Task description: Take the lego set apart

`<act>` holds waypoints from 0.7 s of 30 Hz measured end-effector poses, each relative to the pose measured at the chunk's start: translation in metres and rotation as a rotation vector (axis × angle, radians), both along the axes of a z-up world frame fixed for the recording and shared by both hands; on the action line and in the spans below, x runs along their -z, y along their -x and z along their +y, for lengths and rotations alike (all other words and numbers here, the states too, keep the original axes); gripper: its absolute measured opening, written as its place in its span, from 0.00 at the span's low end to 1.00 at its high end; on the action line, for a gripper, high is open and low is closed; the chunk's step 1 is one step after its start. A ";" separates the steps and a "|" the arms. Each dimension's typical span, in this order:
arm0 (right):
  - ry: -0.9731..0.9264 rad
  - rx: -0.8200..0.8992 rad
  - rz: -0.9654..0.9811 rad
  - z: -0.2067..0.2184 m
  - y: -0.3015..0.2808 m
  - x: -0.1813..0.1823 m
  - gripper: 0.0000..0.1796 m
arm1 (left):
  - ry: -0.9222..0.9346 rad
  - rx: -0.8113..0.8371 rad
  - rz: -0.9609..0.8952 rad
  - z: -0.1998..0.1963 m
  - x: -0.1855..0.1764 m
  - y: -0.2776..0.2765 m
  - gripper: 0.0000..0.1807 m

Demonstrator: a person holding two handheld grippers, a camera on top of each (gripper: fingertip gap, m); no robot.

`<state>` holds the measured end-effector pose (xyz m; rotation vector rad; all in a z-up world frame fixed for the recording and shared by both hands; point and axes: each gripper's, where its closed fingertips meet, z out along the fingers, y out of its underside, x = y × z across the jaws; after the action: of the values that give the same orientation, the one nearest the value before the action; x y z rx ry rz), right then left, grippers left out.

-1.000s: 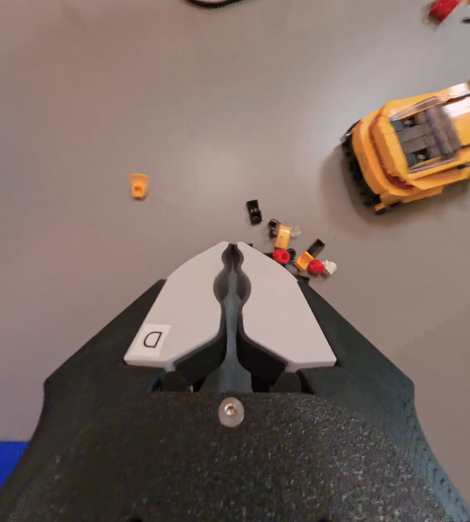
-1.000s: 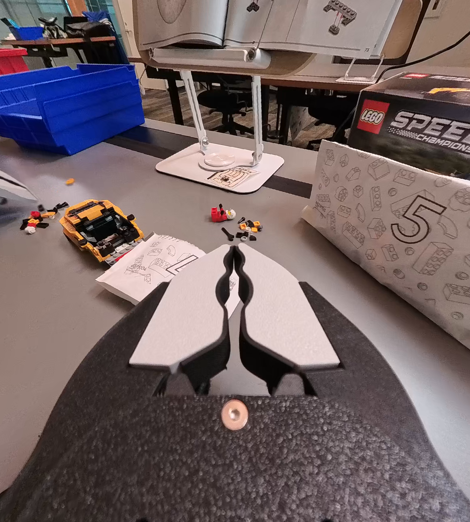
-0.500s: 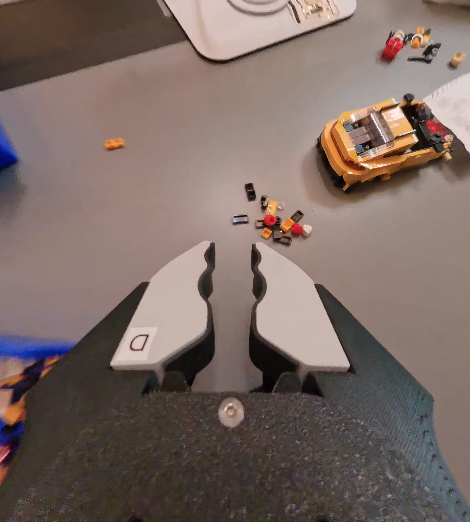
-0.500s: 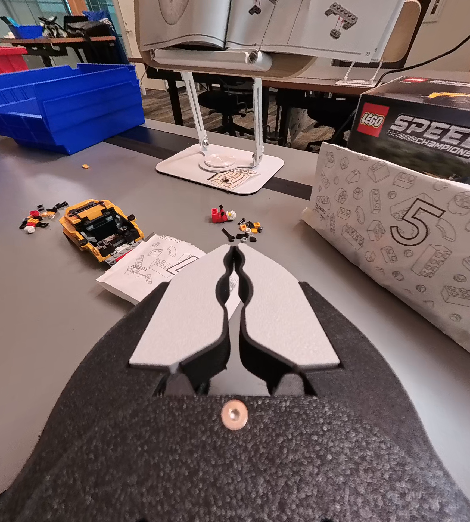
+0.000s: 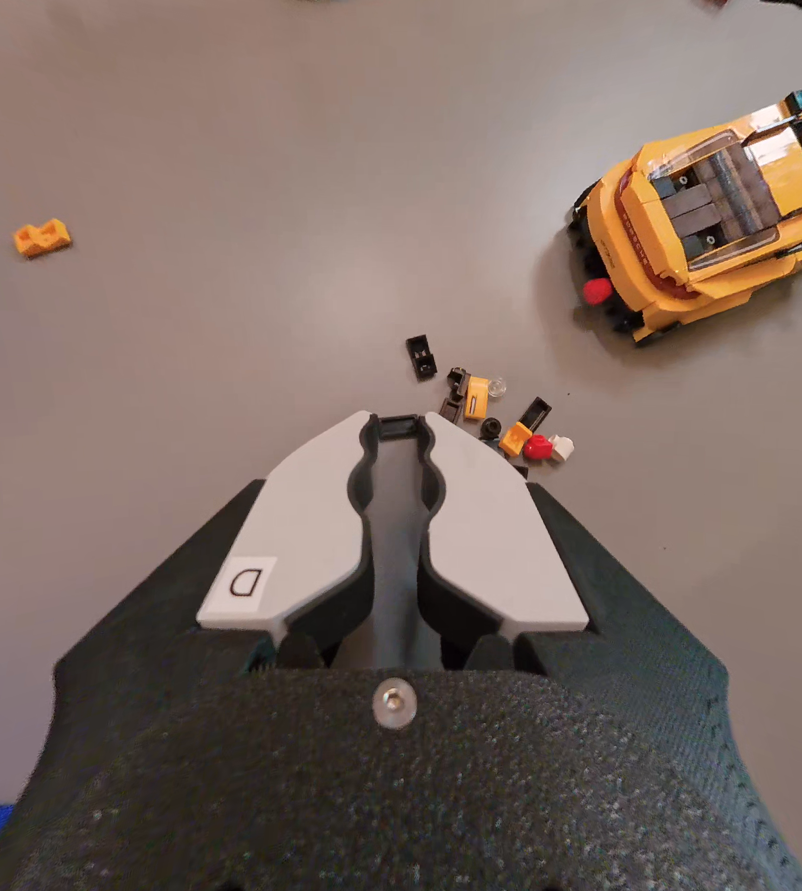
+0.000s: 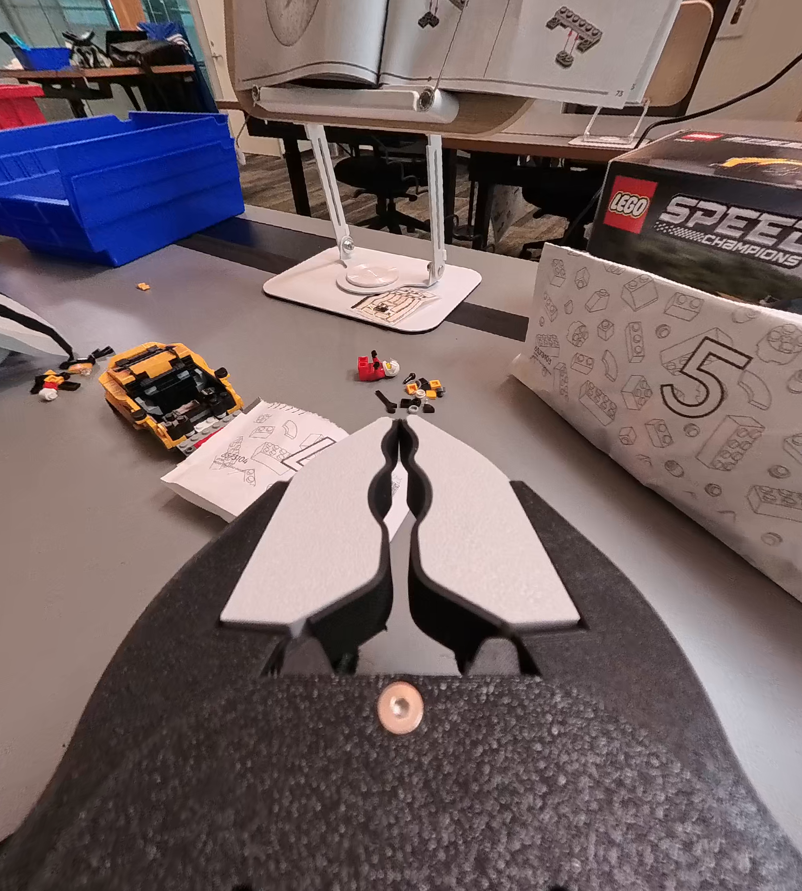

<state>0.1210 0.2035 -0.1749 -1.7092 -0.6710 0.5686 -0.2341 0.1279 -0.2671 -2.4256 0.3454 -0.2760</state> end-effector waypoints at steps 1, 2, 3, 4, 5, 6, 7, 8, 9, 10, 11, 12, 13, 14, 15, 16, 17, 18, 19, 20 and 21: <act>-0.002 -0.001 -0.001 0.000 0.000 0.000 0.00 | -0.007 0.003 -0.001 -0.001 -0.001 -0.001 0.08; -0.004 0.000 -0.001 0.000 0.000 -0.001 0.00 | -0.020 0.007 -0.010 -0.003 -0.005 -0.002 0.06; -0.005 0.001 0.001 0.000 0.000 -0.001 0.00 | -0.047 0.010 -0.021 -0.006 -0.012 -0.004 0.00; -0.006 0.003 0.003 0.000 -0.001 -0.002 0.00 | -0.082 0.010 -0.028 -0.010 -0.025 -0.005 0.00; -0.007 0.005 0.004 0.000 -0.001 -0.002 0.00 | -0.131 0.000 -0.019 -0.015 -0.043 -0.005 0.01; -0.008 0.006 0.004 0.000 -0.001 -0.002 0.00 | -0.195 -0.022 -0.001 -0.021 -0.063 0.000 0.00; -0.007 0.006 0.005 0.000 -0.001 -0.002 0.00 | -0.255 -0.054 0.015 -0.029 -0.085 0.007 0.00; -0.005 0.004 0.005 0.000 -0.001 -0.002 0.00 | -0.305 -0.103 0.038 -0.039 -0.105 0.020 0.00; -0.004 0.001 0.005 0.000 0.000 -0.002 0.00 | -0.339 -0.165 0.071 -0.049 -0.120 0.040 0.00; -0.005 -0.002 0.006 -0.001 0.000 -0.002 0.00 | -0.360 -0.238 0.110 -0.060 -0.131 0.064 0.00; -0.006 -0.004 0.006 -0.001 0.001 -0.002 0.00 | -0.369 -0.308 0.141 -0.071 -0.137 0.089 0.00; -0.007 -0.007 0.007 -0.002 0.001 -0.003 0.00 | -0.356 -0.381 0.151 -0.081 -0.138 0.113 0.00; -0.009 -0.007 0.008 -0.002 0.002 -0.003 0.00 | -0.322 -0.447 0.157 -0.092 -0.133 0.136 0.01; -0.012 -0.006 0.008 -0.002 0.002 -0.004 0.00 | -0.271 -0.496 0.173 -0.102 -0.123 0.155 0.00; -0.015 -0.004 0.008 -0.002 0.001 -0.005 0.00 | -0.205 -0.542 0.195 -0.111 -0.109 0.172 0.01; -0.017 -0.002 0.007 -0.002 0.001 -0.005 0.00 | -0.149 -0.581 0.208 -0.118 -0.096 0.185 0.05; -0.018 -0.001 0.007 -0.002 0.001 -0.005 0.00 | -0.104 -0.601 0.194 -0.121 -0.084 0.190 0.19; -0.019 0.001 0.006 -0.002 0.000 -0.005 0.00 | -0.080 -0.597 0.172 -0.121 -0.076 0.188 0.28; -0.019 0.003 0.004 -0.002 0.000 -0.005 0.00 | -0.091 -0.595 0.181 -0.119 -0.075 0.186 0.33; -0.020 0.004 0.002 -0.002 0.000 -0.005 0.00 | -0.120 -0.595 0.217 -0.117 -0.077 0.185 0.35; -0.020 0.005 0.001 -0.002 0.000 -0.004 0.00 | -0.150 -0.596 0.255 -0.114 -0.083 0.184 0.36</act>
<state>0.1207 0.2019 -0.1706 -1.6917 -0.6699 0.5575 -0.4178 0.0142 -0.1846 -2.2923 -0.2469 0.3123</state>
